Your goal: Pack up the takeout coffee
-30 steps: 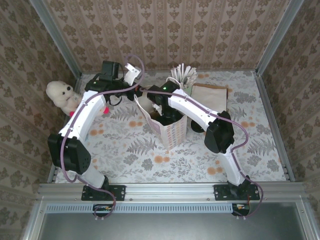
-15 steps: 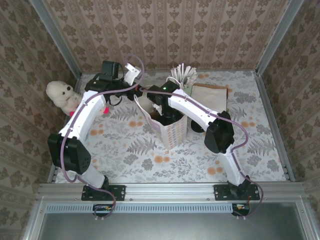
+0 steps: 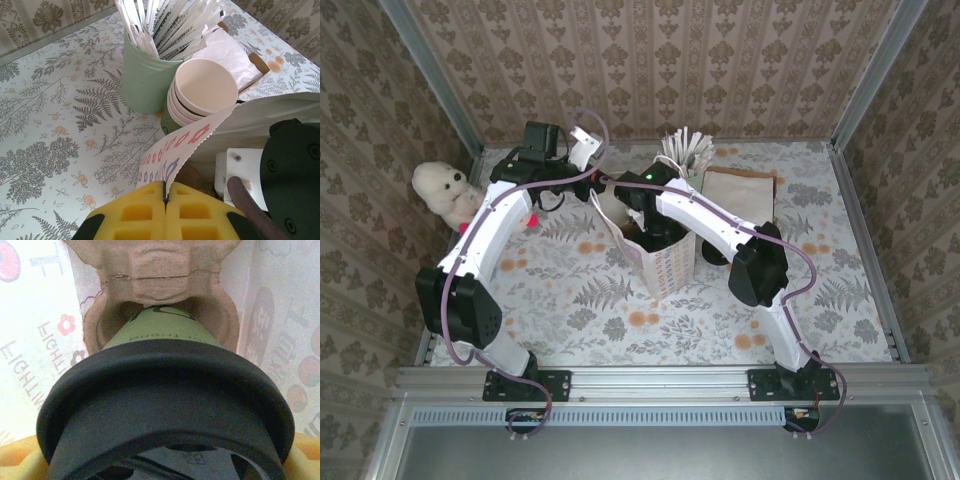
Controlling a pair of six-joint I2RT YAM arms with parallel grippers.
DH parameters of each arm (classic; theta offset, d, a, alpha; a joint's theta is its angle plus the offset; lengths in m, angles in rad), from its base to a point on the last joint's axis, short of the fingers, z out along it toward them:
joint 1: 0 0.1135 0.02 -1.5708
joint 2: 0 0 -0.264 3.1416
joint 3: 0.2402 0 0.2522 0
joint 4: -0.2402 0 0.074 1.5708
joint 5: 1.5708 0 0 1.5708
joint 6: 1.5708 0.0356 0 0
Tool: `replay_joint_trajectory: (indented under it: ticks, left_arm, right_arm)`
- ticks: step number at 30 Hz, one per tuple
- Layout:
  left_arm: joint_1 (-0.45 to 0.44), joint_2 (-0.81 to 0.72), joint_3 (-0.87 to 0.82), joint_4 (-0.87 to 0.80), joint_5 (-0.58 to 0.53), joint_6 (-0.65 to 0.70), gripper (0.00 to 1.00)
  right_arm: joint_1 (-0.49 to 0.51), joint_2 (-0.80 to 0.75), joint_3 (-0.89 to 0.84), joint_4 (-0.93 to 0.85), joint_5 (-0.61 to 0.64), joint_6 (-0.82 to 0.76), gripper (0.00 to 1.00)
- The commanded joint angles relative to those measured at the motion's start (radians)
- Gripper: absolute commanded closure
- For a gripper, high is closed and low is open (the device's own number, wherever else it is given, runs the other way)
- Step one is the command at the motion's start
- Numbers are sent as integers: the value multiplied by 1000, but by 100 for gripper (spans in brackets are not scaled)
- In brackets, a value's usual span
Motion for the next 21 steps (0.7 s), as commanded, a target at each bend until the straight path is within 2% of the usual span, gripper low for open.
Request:
replay_joint_trajectory:
  ticks: [1, 21]
  left_arm:
    - [0, -18, 7, 4, 35, -5, 100]
    - [1, -16, 8, -6, 34, -3, 100]
  right_arm:
    - [2, 29, 12, -10, 12, 9, 66]
    - [-3, 3, -27, 101, -7, -19, 67]
